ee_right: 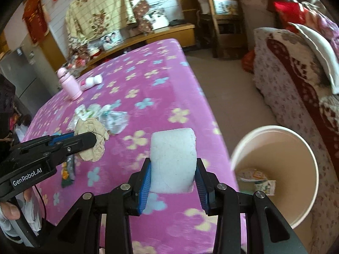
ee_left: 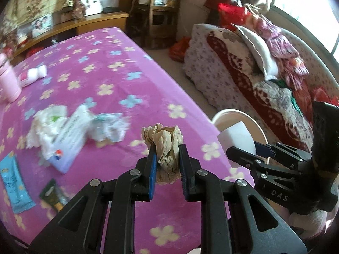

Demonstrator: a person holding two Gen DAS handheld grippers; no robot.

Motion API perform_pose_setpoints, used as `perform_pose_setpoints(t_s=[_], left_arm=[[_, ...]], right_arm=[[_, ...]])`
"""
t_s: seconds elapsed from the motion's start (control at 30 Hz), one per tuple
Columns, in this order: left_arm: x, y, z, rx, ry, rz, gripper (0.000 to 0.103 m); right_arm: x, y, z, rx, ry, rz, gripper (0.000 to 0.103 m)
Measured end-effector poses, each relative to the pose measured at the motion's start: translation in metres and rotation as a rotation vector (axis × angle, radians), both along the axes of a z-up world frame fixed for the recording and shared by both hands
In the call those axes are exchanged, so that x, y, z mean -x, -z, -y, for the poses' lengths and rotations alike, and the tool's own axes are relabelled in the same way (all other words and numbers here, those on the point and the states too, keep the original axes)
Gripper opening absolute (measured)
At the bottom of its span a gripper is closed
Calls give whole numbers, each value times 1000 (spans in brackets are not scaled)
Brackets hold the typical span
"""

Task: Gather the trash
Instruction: 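Carry the sponge and brown paper to the white bucket with both grippers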

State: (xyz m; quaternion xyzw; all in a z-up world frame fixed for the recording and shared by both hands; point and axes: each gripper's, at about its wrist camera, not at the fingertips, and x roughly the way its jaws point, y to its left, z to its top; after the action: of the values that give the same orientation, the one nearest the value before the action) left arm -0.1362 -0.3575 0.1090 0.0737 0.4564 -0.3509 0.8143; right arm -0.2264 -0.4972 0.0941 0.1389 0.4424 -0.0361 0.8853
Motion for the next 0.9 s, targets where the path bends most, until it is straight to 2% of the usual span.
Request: perform_pose_setpoints(t_s=[0.5, 0.9], left_arm=[[30, 14, 108, -22, 162, -27, 17], [46, 39, 167, -48, 246, -79, 17]], right_arm=[[47, 18, 95, -6, 176, -39, 38], [79, 40, 150, -36, 290, -74, 38]])
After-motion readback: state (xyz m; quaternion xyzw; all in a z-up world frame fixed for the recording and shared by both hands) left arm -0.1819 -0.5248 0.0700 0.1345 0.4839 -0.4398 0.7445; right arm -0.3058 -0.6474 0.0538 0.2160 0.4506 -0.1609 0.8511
